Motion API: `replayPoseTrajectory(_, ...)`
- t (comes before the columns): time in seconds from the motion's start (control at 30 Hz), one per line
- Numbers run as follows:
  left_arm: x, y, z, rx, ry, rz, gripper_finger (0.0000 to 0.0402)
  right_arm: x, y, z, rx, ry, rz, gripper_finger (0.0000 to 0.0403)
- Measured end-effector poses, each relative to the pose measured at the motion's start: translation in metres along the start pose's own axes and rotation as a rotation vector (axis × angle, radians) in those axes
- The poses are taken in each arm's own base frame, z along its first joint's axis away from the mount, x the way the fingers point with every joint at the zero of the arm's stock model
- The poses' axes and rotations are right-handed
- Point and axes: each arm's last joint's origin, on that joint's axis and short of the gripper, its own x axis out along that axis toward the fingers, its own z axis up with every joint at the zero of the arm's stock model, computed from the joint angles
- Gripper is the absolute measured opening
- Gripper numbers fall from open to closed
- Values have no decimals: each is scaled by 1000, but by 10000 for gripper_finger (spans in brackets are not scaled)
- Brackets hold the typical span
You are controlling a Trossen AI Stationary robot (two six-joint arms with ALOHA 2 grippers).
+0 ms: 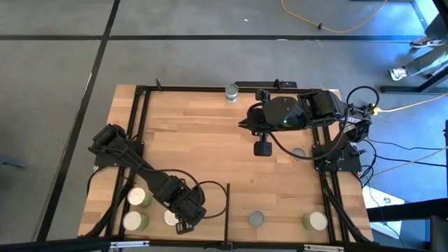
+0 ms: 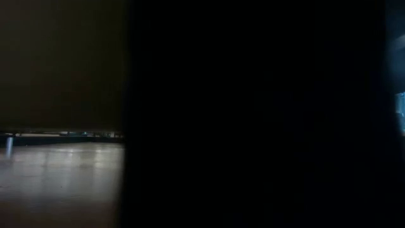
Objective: Pick and place cans onto a shelf
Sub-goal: Put the canned pineapple on the shelf
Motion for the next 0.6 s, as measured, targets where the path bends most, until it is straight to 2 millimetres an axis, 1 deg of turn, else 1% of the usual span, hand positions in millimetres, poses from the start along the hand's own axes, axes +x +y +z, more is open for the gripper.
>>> replayPoseTrajectory(0.3,0,1,-2,-26,41,-3,16,0,0,0,-22,0,0,29)
replayPoseTrajectory(0.6,1,-3,-12,-44,80,7,16,0,0,0,-22,-1,0,29)
